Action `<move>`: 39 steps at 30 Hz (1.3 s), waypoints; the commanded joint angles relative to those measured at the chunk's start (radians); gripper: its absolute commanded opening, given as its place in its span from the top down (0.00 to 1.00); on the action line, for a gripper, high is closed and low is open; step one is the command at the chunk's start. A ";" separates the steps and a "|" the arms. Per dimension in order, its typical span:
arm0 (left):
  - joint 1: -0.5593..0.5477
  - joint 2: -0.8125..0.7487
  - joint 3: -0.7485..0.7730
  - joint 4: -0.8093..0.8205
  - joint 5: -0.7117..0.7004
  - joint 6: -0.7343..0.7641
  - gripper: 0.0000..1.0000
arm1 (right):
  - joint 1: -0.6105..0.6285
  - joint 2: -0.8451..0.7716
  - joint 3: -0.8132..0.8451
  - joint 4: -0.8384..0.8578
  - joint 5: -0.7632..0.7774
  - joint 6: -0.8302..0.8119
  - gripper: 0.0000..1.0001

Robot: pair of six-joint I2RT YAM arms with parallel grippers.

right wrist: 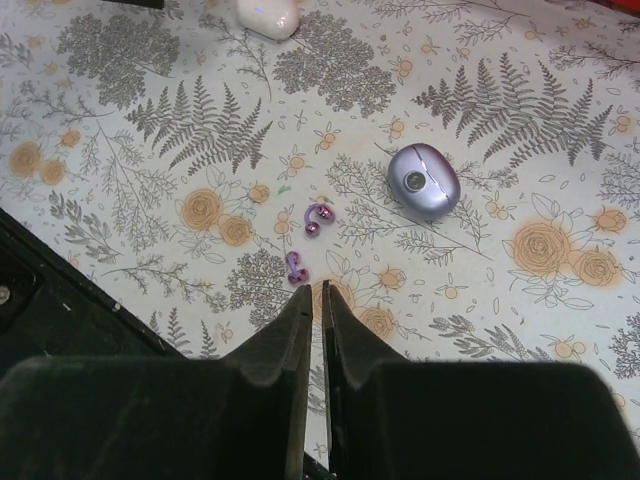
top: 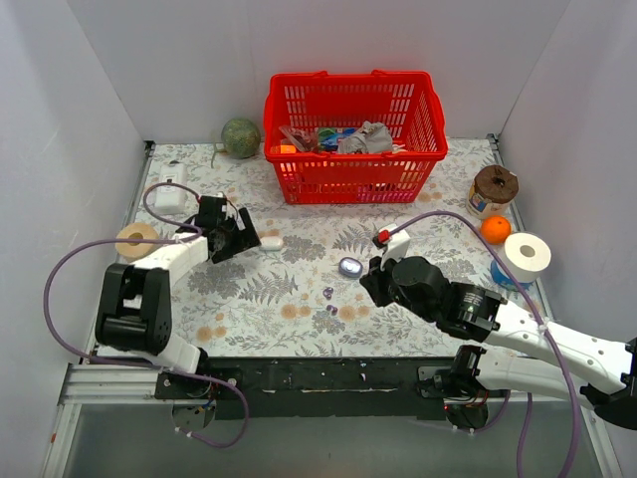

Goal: Insert the wireless bluetooth earbuds into the charging case
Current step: Place the charging case at the center of the board, then pick up the charging case at the center of the board.

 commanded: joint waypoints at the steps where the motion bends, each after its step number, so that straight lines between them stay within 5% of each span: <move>1: 0.004 -0.258 -0.036 -0.059 -0.184 -0.049 0.02 | -0.001 -0.025 -0.019 0.019 0.070 -0.014 0.83; 4: 0.002 -0.364 -0.064 -0.027 -0.146 -0.134 0.02 | -0.003 -0.014 -0.025 0.031 0.105 -0.027 0.73; 11: -0.045 -0.412 -0.145 0.076 0.276 -0.309 0.02 | -0.003 0.058 0.032 -0.009 0.205 -0.009 0.45; 15: -0.356 -0.368 -0.040 -0.010 -0.025 -0.284 0.02 | -0.004 0.053 0.035 -0.030 0.268 0.061 0.25; 19: -0.571 -0.218 0.101 -0.154 -0.450 -0.350 0.02 | -0.007 -0.002 0.029 -0.052 0.304 0.087 0.22; 27: -0.600 -0.067 0.165 -0.170 -0.387 -0.372 0.02 | -0.015 -0.112 0.009 -0.112 0.372 0.123 0.23; 32: -0.626 -0.066 0.097 0.082 -0.169 -0.213 0.02 | -0.015 -0.151 0.004 -0.150 0.383 0.138 0.24; 35: -0.704 0.066 0.296 -0.080 -0.254 -0.116 0.02 | -0.016 -0.157 0.013 -0.172 0.380 0.138 0.24; 39: -0.745 0.200 0.365 -0.119 -0.276 -0.082 0.02 | -0.018 -0.149 0.026 -0.190 0.364 0.132 0.24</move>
